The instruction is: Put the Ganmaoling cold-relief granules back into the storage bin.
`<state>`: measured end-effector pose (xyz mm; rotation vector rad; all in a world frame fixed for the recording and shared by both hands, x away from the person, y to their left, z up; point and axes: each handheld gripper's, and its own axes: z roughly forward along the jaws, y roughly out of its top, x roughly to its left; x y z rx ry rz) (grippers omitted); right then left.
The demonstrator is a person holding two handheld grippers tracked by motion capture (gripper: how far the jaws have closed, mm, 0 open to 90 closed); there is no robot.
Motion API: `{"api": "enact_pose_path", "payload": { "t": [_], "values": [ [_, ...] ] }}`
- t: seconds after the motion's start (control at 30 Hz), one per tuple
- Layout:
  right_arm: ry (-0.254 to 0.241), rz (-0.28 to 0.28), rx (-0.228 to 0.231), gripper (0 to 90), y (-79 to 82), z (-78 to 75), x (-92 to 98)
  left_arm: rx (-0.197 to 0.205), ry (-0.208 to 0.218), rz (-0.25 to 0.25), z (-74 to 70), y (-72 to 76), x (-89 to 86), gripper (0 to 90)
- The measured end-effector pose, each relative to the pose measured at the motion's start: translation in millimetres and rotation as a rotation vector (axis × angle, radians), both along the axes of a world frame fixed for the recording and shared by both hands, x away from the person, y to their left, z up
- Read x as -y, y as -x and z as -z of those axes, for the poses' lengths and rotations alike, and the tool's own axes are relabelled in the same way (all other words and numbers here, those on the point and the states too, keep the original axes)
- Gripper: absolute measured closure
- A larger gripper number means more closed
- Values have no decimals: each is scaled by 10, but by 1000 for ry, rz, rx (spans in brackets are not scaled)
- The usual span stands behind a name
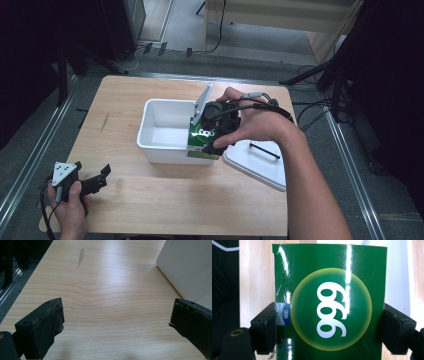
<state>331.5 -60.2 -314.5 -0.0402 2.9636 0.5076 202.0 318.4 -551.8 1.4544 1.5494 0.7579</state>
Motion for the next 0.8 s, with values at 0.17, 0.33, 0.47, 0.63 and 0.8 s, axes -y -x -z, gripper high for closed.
{"api": "enact_pose_path", "payload": {
  "t": [0.17, 0.33, 0.47, 0.63, 0.8],
  "values": [
    [-8, 3, 24, 162, -106, -4, -57, 3, -1, 0, -1, 2, 5, 0],
    [-2, 26, 26, 162, -218, 3, -80, 1, 5, 2, -1, 3, -3, 0],
    [-5, 28, 26, 162, -306, 19, -108, 0, 2, 5, -1, 4, -2, 0],
    [-10, 43, 23, 162, -426, 64, -159, -2, 7, 4, -1, 4, -9, 0],
    [-15, 52, 49, 162, -520, 77, -216, -2, 12, 5, 1, 1, -15, 0]
  ]
}}
